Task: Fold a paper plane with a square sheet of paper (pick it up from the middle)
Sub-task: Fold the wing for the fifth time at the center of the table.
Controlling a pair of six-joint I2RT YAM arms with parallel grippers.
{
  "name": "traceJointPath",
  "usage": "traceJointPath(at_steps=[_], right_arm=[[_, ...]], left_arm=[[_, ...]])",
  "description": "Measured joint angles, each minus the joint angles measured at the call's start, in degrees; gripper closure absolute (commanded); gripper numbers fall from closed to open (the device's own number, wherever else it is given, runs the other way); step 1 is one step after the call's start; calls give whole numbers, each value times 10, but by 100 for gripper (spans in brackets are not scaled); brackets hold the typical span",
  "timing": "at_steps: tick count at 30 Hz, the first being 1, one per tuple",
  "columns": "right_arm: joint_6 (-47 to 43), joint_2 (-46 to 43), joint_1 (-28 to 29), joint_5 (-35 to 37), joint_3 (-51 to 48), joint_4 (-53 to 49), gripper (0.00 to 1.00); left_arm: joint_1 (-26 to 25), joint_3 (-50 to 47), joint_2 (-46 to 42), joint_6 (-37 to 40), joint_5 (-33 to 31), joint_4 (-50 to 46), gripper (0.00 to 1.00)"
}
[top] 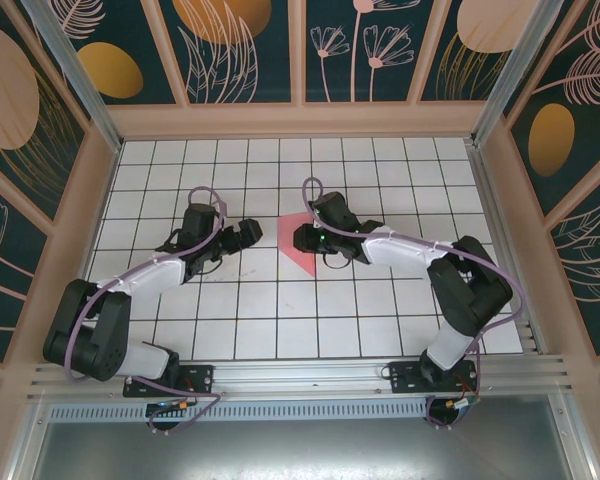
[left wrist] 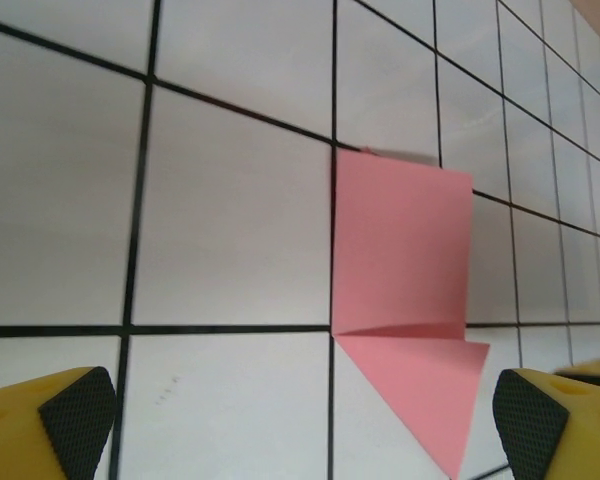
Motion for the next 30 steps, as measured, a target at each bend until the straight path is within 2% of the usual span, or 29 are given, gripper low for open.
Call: traceJointPath(at_steps=[4, 10, 20, 27, 30], right_arm=[[75, 24, 4, 30, -1, 11, 79], [122, 80, -3, 36, -1, 14, 80], [139, 104, -31, 8, -10, 49, 82], [141, 88, -68, -67, -87, 156, 82], [147, 78, -84, -97, -120, 196, 82]], left_arm=[[0, -23, 12, -34, 46, 48, 2], [0, -37, 43, -77, 99, 107, 6], [-16, -2, 116, -107, 143, 126, 29], [-40, 40, 154, -111, 148, 125, 46], [-47, 51, 167, -113, 148, 123, 49]])
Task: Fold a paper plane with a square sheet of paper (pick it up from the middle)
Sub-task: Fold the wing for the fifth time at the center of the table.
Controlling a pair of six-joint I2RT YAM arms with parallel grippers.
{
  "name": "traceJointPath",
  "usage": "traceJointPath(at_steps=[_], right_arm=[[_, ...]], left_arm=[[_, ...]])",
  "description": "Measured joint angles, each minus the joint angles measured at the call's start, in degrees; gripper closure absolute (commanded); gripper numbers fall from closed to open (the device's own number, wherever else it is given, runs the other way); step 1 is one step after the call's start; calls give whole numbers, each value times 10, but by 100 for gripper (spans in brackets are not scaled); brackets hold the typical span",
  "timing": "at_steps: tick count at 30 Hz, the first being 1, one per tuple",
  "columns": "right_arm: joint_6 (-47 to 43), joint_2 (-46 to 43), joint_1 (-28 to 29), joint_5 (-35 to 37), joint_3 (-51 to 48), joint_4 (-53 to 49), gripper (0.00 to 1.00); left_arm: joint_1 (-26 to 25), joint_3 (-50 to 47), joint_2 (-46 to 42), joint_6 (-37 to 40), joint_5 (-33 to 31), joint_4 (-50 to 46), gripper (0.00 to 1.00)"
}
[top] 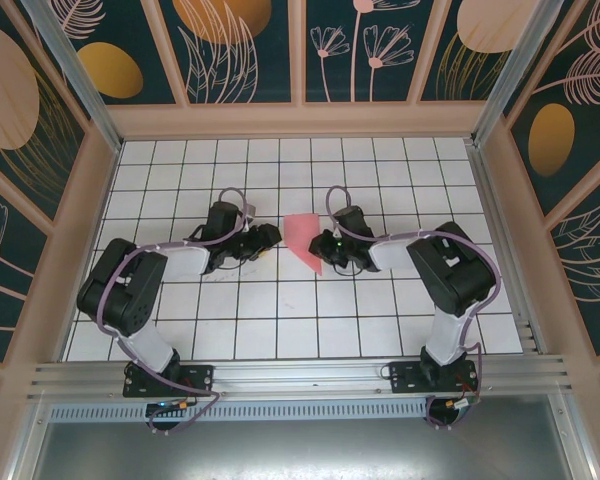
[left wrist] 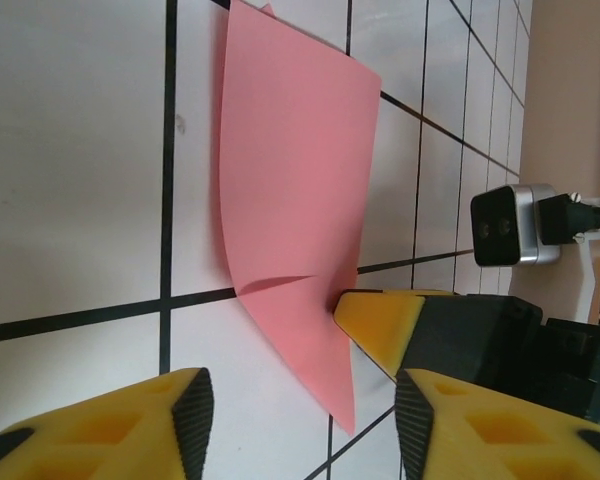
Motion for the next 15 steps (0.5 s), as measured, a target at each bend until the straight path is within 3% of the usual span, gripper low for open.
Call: traceJointPath(at_steps=[15], right_arm=[[7, -2, -19, -47, -45, 83, 82]], left_arm=[[-26, 66, 73, 0, -2, -22, 59]])
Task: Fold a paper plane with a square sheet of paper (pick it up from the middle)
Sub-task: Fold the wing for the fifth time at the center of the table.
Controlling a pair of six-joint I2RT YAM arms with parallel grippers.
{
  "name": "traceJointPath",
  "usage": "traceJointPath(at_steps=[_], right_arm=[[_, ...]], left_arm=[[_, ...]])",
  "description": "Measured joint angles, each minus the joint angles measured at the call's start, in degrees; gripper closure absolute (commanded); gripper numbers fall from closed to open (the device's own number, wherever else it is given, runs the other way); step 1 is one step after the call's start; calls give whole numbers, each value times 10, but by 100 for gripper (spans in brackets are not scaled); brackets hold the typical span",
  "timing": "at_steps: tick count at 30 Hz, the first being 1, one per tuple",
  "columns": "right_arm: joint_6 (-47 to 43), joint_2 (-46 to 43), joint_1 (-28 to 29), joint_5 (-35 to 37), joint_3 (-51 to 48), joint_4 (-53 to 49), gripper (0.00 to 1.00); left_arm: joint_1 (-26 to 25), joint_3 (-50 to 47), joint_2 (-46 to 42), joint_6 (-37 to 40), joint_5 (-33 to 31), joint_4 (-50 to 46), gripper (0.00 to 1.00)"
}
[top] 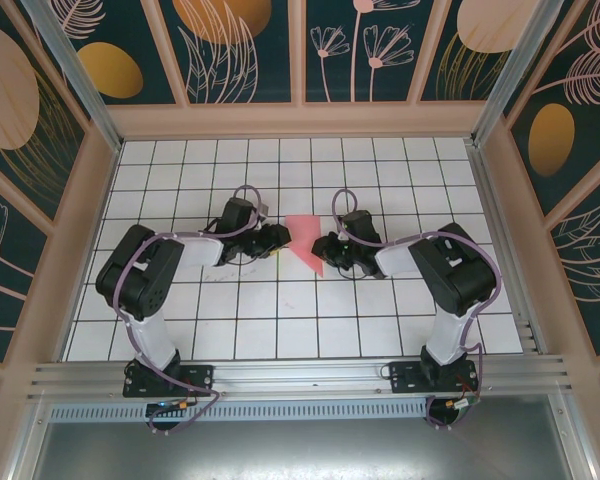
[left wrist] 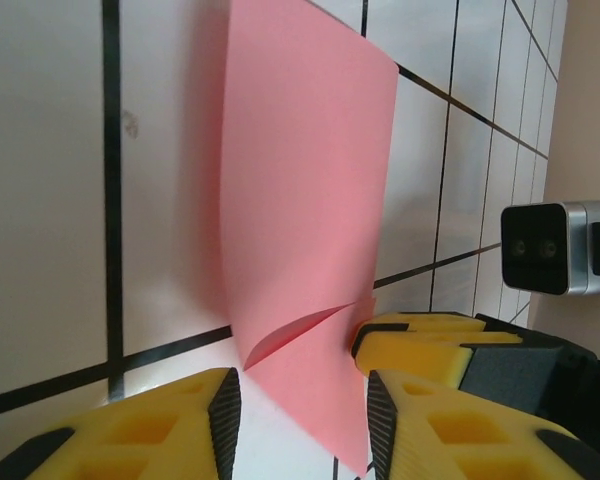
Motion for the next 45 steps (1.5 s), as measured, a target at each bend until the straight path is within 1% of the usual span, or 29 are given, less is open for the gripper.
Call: traceJointPath(at_steps=[3, 6, 9, 13, 19, 23, 28, 30, 32, 35, 39, 41, 45], right_arm=[[3, 0, -7, -12, -4, 4, 82], [6, 0, -9, -17, -5, 5, 82], [8, 0, -10, -21, -5, 5, 82], [8, 0, -10, -21, -5, 5, 82], [8, 0, -11, -26, -5, 9, 76], [3, -6, -11, -33, -5, 12, 64], [-36, -37, -11, -15, -12, -6, 52], [-65, -64, -6, 15, -13, -26, 46], [-98, -93, 9, 61, -13, -43, 41], [-152, -130, 61, 154, -13, -66, 37], [-220, -141, 143, 291, -17, -75, 37], [-252, -141, 171, 344, -29, -70, 37], [-313, -130, 202, 419, -45, -58, 40]], left_arm=[[-2, 8, 9, 0, 0, -4, 56], [-3, 12, 14, 0, -5, -14, 52], [-4, 12, 14, 0, -9, -24, 54], [-6, 15, 18, 0, -6, -24, 60], [-12, 24, 35, -1, 11, -17, 71], [-14, 28, 38, -3, 19, -14, 82], [-14, 28, 38, -9, 26, -10, 94], [-15, 28, 38, -11, 26, -7, 96], [-15, 28, 38, -13, 26, -5, 97], [-16, 28, 37, -17, 26, -2, 98], [-19, 28, 30, -24, 26, -1, 98], [-20, 28, 25, -27, 26, 0, 98], [-20, 28, 19, -32, 26, 1, 99]])
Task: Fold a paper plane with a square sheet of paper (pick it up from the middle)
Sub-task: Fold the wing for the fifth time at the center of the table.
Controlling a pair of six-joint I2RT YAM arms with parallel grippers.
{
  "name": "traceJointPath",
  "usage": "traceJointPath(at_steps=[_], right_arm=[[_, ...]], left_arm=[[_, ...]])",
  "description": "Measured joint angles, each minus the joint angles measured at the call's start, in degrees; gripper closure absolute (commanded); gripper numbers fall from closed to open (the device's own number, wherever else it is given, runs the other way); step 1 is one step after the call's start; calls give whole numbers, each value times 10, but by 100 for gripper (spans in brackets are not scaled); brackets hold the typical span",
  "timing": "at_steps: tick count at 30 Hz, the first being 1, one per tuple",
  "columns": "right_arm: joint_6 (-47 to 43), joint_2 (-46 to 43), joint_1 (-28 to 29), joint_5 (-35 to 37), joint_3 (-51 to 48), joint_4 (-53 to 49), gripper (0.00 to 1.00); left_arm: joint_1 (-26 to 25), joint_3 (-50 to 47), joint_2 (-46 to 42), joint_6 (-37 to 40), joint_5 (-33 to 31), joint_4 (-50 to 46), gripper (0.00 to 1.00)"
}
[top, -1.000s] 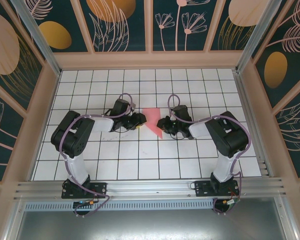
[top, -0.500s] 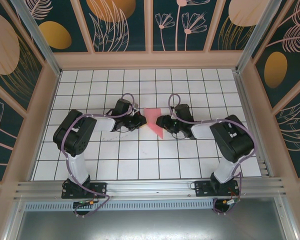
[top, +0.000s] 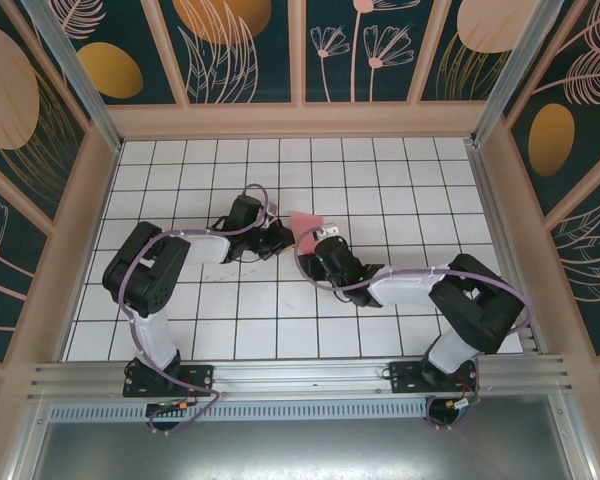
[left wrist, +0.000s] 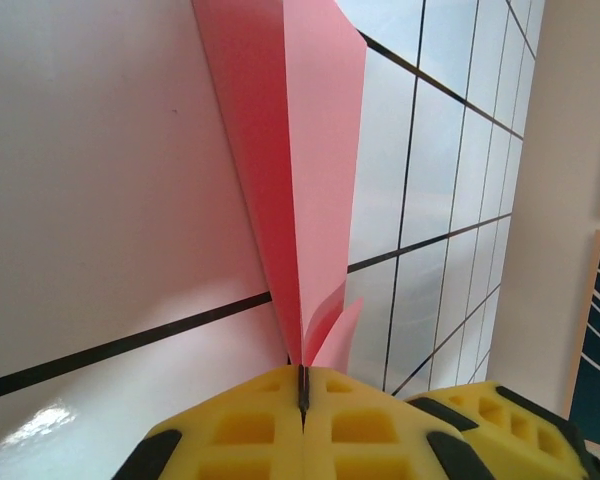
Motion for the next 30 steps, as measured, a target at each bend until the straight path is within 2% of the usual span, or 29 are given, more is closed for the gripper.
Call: traceJointPath(at_steps=[4, 13, 21, 24, 28, 30], right_arm=[[-59, 33, 22, 51, 0, 29, 42], [-148, 101, 54, 119, 3, 94, 55], [-178, 133, 53, 151, 16, 122, 84], [-182, 133, 53, 151, 16, 126, 89], [-184, 131, 52, 144, 15, 132, 99], [-179, 122, 47, 124, 8, 132, 100]], left_arm=[[0, 0, -1, -3, 0, 0, 99], [-1, 0, -7, -4, 0, 0, 100], [-1, 0, -8, -9, 0, 0, 99], [-1, -3, -15, -13, -1, -1, 91], [-2, -4, -38, -15, -13, -9, 72], [-2, -3, -58, -11, -26, -20, 62]])
